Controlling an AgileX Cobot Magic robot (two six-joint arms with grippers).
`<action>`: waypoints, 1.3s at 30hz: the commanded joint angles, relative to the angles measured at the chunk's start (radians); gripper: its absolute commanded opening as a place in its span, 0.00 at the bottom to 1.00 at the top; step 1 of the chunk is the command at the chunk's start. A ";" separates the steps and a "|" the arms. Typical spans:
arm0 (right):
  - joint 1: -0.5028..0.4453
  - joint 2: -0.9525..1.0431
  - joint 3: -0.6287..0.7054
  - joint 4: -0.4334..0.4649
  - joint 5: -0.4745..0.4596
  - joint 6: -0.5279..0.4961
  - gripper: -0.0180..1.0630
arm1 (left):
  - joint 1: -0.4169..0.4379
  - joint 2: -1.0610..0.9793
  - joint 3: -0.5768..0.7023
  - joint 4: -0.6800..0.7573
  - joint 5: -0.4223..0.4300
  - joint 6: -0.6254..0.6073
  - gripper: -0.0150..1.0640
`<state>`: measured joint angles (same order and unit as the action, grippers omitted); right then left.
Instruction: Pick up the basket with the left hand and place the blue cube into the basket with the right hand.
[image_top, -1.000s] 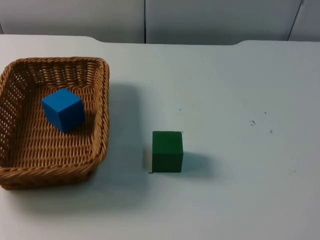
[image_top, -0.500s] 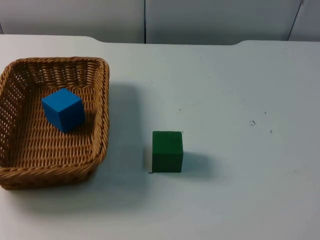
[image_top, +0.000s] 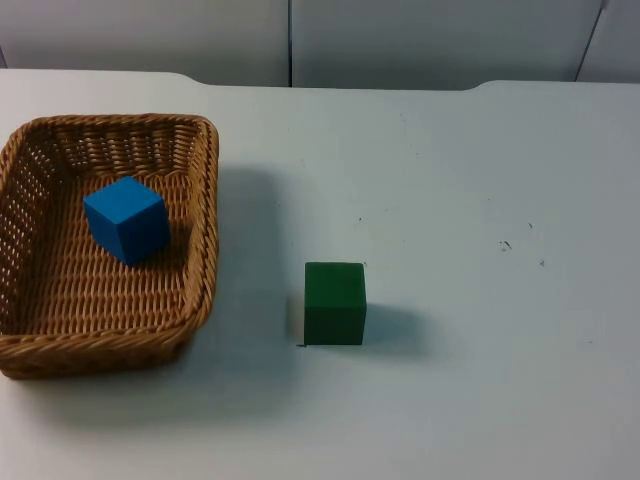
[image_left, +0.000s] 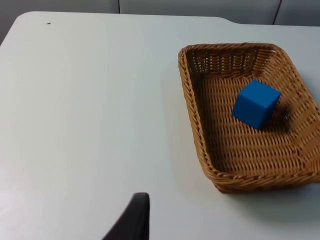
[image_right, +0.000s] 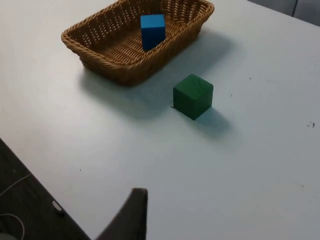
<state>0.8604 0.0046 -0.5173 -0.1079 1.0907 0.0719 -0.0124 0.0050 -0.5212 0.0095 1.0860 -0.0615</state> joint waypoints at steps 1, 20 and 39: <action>0.000 -0.005 0.011 -0.008 -0.013 -0.008 0.95 | -0.002 -0.005 0.008 -0.002 -0.008 -0.010 0.98; 0.000 -0.005 0.011 0.001 -0.013 -0.019 0.95 | -0.002 -0.005 0.008 -0.002 -0.008 -0.010 0.99; 0.000 -0.005 0.011 0.008 -0.013 -0.014 0.95 | -0.002 -0.005 0.008 -0.002 -0.008 -0.010 0.99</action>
<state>0.8604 0.0046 -0.5173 -0.1024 1.0907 0.0623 -0.0124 0.0050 -0.5212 0.0095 1.0860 -0.0622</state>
